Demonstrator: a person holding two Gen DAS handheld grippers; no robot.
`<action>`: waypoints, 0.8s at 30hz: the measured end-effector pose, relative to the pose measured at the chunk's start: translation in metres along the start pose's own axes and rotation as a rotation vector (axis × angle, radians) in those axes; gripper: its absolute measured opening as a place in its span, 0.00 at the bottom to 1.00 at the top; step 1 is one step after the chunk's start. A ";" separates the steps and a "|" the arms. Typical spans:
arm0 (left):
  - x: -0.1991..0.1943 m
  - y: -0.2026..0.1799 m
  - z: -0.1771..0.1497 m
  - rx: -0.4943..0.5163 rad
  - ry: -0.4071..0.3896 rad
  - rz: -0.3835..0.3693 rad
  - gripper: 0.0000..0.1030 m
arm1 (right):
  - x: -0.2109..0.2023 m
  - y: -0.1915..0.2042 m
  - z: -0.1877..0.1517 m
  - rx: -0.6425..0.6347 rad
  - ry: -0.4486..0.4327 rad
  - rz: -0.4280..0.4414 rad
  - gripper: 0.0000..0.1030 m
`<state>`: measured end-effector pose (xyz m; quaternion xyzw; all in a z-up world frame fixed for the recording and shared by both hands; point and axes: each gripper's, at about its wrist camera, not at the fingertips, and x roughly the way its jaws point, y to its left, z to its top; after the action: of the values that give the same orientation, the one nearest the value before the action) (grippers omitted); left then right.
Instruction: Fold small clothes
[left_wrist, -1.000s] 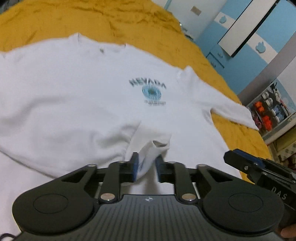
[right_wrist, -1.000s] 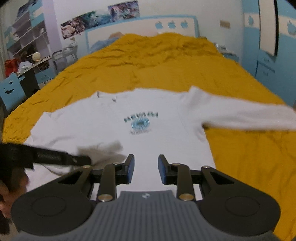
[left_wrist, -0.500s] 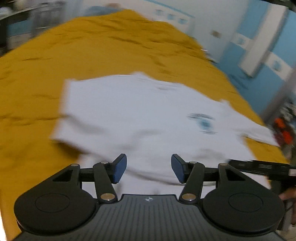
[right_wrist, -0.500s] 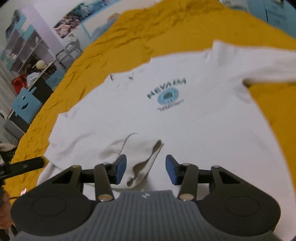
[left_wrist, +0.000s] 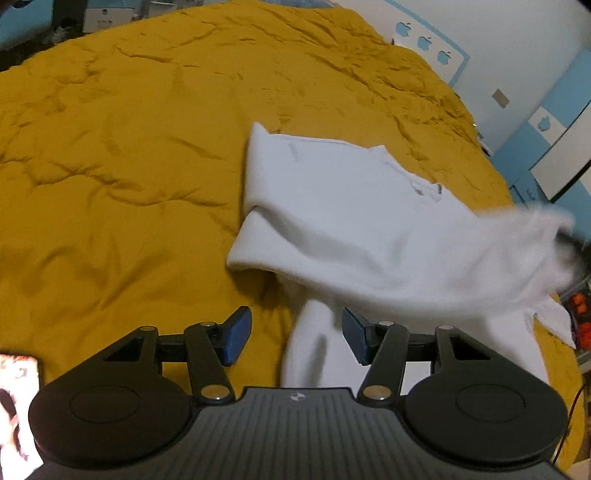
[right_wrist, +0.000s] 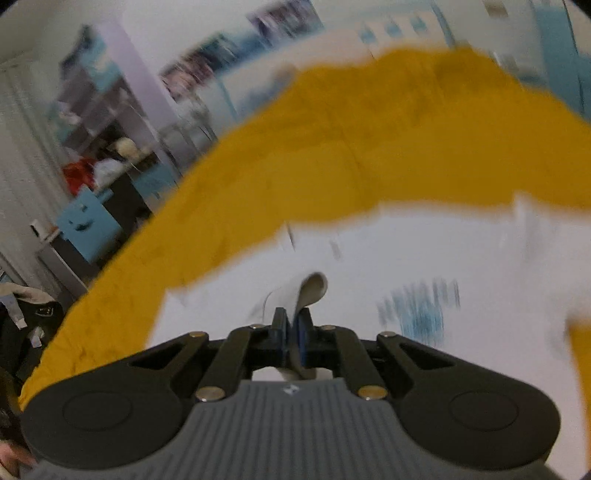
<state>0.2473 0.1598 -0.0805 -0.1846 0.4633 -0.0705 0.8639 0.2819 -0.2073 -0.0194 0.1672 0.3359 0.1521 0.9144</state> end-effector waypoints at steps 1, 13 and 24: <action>0.001 0.003 0.000 0.008 0.006 -0.003 0.66 | -0.003 0.005 0.018 -0.018 -0.039 0.005 0.01; 0.071 -0.012 0.021 0.034 0.049 0.072 0.40 | -0.011 0.003 0.091 -0.049 -0.168 -0.018 0.01; 0.047 0.013 0.046 -0.055 -0.031 0.050 0.05 | -0.005 -0.022 0.094 -0.034 -0.168 0.000 0.01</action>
<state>0.3114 0.1694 -0.0989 -0.1977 0.4560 -0.0334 0.8671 0.3442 -0.2479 0.0424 0.1635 0.2555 0.1433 0.9420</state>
